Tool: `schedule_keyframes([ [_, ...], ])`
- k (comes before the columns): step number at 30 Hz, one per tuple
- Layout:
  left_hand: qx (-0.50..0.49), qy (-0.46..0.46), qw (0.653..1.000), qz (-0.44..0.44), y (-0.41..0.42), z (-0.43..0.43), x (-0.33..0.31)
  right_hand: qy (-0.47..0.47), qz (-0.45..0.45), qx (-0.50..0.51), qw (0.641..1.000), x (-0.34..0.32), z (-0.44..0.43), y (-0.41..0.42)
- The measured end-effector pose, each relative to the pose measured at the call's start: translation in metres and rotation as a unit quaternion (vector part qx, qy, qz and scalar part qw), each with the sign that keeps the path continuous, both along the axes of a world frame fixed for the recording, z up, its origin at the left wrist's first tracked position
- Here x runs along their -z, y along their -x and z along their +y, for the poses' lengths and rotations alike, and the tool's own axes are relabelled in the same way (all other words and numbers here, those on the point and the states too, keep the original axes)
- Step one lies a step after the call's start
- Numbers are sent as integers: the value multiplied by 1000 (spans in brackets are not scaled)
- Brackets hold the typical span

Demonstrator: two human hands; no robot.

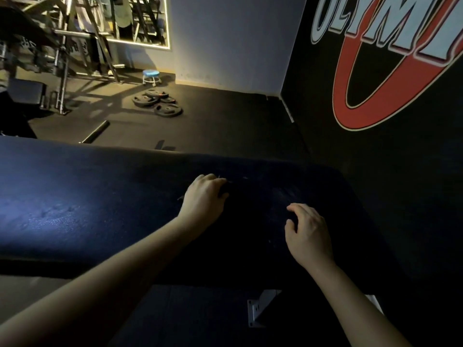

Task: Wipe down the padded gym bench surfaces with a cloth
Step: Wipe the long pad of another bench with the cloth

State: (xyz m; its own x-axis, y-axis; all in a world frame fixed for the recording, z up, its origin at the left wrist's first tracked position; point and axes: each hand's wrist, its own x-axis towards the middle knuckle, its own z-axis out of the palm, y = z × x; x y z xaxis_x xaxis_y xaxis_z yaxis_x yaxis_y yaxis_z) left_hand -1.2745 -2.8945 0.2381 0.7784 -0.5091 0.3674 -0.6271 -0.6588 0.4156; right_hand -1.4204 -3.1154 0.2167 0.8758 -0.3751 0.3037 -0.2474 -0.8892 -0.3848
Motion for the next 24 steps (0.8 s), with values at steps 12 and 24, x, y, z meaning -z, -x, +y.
schedule_keyframes([
  [12, -168, -8, 985, -36, -38, 76, -14, 40, -3, 5, 999, 7, 2, -4],
  [24, -78, -66, 993, -61, -57, 55, -7, 53, 13, 11, 998, 5, 4, -6],
])
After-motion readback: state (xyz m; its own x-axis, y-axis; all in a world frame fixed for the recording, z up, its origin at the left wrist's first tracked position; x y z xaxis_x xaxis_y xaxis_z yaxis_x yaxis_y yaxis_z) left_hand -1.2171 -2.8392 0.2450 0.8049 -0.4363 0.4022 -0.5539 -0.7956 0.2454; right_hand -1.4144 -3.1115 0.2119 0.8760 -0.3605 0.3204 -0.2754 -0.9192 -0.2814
